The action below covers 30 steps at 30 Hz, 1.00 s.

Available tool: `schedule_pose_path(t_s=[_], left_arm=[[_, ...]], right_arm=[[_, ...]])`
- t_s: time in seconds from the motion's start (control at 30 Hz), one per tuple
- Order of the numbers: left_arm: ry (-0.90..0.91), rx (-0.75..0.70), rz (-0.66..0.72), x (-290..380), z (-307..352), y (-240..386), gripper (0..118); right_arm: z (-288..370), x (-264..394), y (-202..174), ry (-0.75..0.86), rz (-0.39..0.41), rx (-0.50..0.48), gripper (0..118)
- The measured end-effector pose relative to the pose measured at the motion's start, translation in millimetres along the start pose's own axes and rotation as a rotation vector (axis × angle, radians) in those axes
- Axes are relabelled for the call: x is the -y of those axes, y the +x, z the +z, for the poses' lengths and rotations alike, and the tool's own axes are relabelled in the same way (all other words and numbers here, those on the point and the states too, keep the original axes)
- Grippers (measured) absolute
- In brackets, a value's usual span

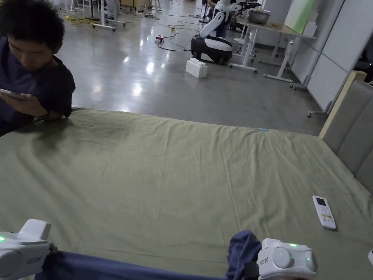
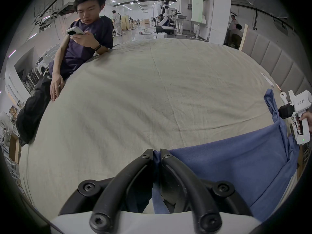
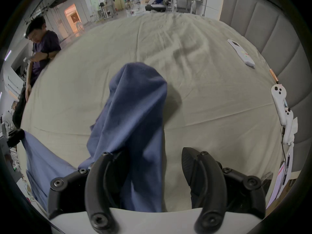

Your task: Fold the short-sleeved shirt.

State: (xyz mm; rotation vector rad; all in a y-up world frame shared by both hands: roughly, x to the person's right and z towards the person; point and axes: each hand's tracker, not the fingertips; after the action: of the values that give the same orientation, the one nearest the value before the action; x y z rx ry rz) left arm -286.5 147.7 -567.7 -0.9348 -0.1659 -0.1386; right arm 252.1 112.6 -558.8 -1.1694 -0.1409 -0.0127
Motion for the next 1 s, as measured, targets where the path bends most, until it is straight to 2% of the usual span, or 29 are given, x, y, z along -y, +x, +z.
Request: schedule_pose_path(t_s=[0.1, 0.13, 0.2, 0.27, 0.53, 0.73, 1.0], left_arm=[[-0.002, -0.001, -0.001, 1, 2, 0, 7], [-0.003, 0.000, 0.002, 2, 3, -1, 7], [-0.002, 0.003, 0.011, 1, -3, -6, 7], [0.002, 0.005, 0.016, 1, -2, -7, 7], [0.016, 0.011, 0.020, 1, 5, -1, 7], [0.059, 0.038, 0.043, 2, 15, -4, 7], [0.139, 0.093, 0.094, 11, 51, -5, 5]], right_arm=[[3, 2, 3, 0.022, 0.015, 0.044, 65], [4, 3, 6, 0.041, 0.034, 0.081, 60], [4, 12, 16, 0.045, 0.002, 0.014, 46], [9, 16, 23, 0.064, -0.039, -0.005, 0], [15, 22, 22, 0.086, -0.068, -0.083, 0], [40, 26, 16, 0.170, -0.094, -0.151, 0], [92, 44, 14, 0.267, -0.051, -0.204, 0]])
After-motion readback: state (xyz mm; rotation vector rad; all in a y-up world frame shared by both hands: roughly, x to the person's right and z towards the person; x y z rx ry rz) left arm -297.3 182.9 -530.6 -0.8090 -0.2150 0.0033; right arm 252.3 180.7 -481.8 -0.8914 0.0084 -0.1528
